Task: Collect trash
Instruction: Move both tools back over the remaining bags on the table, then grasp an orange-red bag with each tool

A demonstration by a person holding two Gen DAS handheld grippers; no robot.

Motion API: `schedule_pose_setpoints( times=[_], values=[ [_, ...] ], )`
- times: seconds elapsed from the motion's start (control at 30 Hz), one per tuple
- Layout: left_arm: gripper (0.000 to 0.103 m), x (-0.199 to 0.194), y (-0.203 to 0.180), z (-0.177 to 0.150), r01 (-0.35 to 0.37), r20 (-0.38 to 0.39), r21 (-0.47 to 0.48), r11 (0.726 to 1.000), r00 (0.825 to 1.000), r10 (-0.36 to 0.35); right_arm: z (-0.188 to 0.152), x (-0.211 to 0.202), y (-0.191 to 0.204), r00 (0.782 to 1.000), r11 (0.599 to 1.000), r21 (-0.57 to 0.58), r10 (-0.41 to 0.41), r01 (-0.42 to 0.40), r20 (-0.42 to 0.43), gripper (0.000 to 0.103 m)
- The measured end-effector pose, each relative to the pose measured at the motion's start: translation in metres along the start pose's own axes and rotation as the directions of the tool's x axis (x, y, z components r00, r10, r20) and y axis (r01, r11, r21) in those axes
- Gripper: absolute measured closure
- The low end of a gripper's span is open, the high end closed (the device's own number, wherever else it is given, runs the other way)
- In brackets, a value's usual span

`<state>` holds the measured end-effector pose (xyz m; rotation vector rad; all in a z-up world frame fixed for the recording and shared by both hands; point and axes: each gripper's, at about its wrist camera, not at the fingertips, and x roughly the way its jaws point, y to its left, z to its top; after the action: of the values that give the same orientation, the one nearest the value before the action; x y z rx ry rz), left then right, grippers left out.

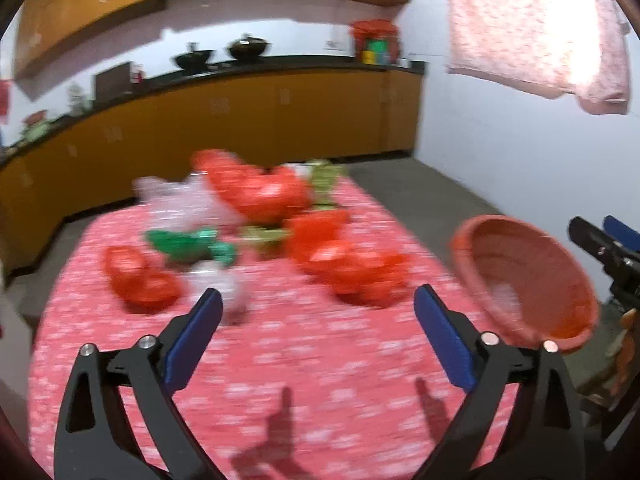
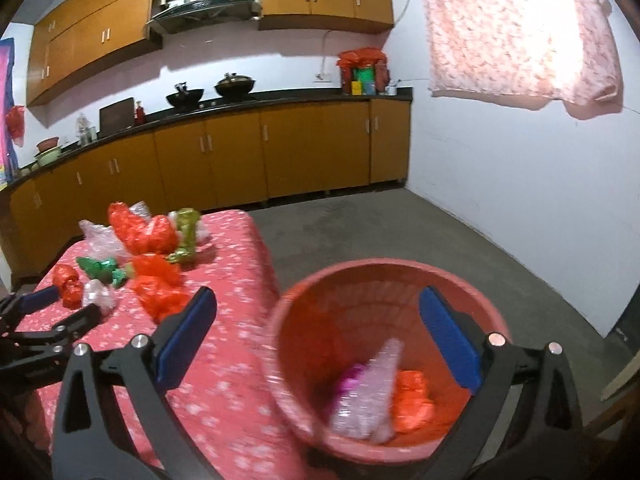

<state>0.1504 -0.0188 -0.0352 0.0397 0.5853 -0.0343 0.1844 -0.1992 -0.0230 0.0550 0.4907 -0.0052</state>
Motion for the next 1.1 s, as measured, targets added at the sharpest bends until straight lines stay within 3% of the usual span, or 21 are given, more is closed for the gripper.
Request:
schedule_pose_setpoints(
  times=[0.17, 0.33, 0.63, 0.77, 0.9, 1.1],
  values=[
    [0.004, 0.007, 0.069, -0.009, -0.153, -0.018, -0.063, 0.986, 0.988, 0.152, 0.001, 0.027, 0.047, 0.997, 0.998, -0.02, 0.063, -0.064, -0.035, 0.004],
    [0.003, 0.021, 0.127, -0.017, -0.246, -0.054, -0.14, 0.959, 0.969, 0.241, -0.001, 0.056, 0.097, 0.988, 0.989, -0.072, 0.126, -0.132, -0.084, 0.004],
    [0.003, 0.049, 0.176, -0.009, -0.296, -0.096, -0.245, 0.923, 0.955, 0.281, -0.004, 0.12, 0.142, 0.969, 0.979, -0.095, 0.158, -0.179, -0.192, 0.005],
    [0.003, 0.063, 0.184, -0.004, -0.283, -0.116, -0.274, 0.919, 0.959, 0.26, -0.005, 0.139, 0.146, 0.951, 0.974, -0.076, 0.188, -0.212, -0.247, 0.013],
    [0.003, 0.08, 0.182, 0.001, -0.286, -0.151, -0.272, 0.919, 0.956, 0.253, -0.004, 0.145, 0.151, 0.942, 0.968, -0.083, 0.206, -0.235, -0.265, 0.017],
    [0.003, 0.104, 0.182, 0.003, -0.32, -0.22, -0.247, 0.915, 0.938, 0.269, -0.006, 0.156, 0.16, 0.93, 0.964, -0.108, 0.198, -0.242, -0.309, 0.022]
  ],
)
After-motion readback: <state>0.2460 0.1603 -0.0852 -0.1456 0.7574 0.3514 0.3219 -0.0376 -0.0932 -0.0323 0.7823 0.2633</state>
